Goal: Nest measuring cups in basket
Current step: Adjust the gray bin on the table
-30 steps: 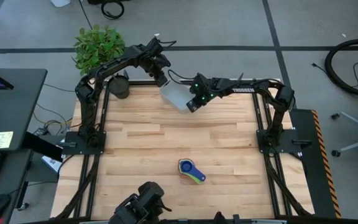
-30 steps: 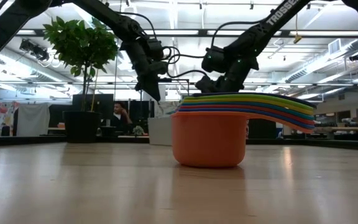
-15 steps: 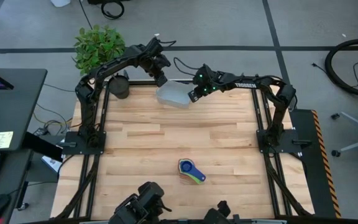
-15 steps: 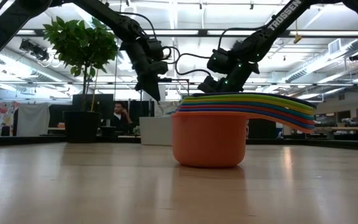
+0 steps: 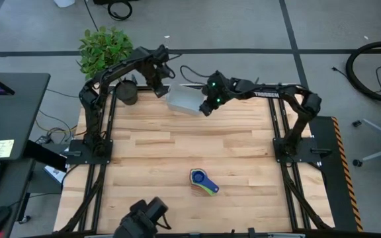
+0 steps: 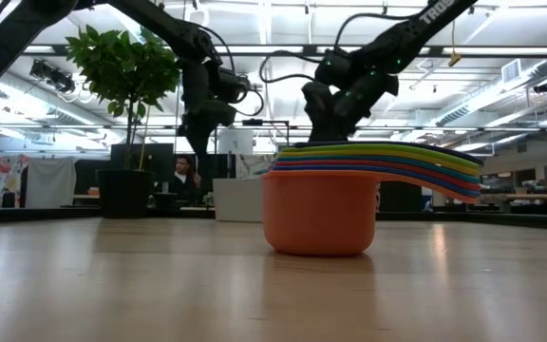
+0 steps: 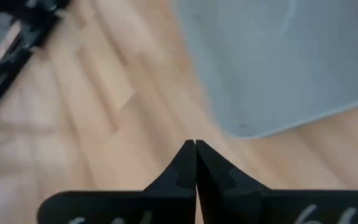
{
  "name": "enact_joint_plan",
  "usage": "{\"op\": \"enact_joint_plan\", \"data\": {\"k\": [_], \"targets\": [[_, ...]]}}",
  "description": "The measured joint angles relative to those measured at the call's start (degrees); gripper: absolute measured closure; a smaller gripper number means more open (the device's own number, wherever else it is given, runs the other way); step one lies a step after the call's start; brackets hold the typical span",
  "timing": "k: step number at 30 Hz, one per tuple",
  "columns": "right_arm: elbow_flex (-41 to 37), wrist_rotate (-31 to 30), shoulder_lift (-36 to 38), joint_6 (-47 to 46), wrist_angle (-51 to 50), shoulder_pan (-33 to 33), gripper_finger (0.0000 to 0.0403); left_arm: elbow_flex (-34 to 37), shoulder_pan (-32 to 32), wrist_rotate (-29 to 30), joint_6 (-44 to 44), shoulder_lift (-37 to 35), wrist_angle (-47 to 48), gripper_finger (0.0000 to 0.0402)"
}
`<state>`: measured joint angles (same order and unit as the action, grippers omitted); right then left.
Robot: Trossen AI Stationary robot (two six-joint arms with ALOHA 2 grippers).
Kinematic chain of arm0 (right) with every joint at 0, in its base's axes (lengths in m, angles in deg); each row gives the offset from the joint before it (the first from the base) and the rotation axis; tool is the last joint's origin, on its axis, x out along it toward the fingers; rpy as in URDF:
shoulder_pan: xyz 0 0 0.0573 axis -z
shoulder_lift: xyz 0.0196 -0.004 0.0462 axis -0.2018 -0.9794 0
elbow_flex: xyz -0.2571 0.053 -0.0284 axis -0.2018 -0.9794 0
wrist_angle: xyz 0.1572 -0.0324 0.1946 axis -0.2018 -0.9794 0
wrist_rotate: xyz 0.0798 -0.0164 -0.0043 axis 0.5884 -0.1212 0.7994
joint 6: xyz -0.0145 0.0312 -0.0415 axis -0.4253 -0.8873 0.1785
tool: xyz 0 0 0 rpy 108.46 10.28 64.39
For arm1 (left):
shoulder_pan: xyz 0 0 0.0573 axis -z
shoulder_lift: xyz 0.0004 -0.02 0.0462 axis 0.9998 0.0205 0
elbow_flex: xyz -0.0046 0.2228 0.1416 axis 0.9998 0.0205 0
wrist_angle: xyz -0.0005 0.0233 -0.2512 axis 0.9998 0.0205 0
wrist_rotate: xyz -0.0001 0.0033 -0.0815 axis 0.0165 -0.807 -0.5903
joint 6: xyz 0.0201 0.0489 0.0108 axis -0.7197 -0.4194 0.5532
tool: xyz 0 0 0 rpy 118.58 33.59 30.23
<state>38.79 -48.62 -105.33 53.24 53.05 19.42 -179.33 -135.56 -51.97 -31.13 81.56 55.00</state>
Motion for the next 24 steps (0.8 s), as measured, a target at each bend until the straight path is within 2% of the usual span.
{"op": "enact_joint_plan", "data": {"k": [7, 13, 24], "targets": [[0.02, -0.98, -2.69, -0.77, 1.15, -4.33, 0.0401, -0.02, -0.42, -1.71, -0.24, 3.55, -1.56, 0.0397], [-0.02, -5.24, -4.07, -2.58, 1.88, -5.48, 0.0401, 0.04, 0.21, -3.56, -1.54, 9.31, -3.41, 0.0397], [-0.04, -6.70, -7.06, -3.88, 3.44, -6.13, 0.0401, 0.04, 1.76, -5.41, -2.26, 12.90, -6.30, 0.0397]]}}
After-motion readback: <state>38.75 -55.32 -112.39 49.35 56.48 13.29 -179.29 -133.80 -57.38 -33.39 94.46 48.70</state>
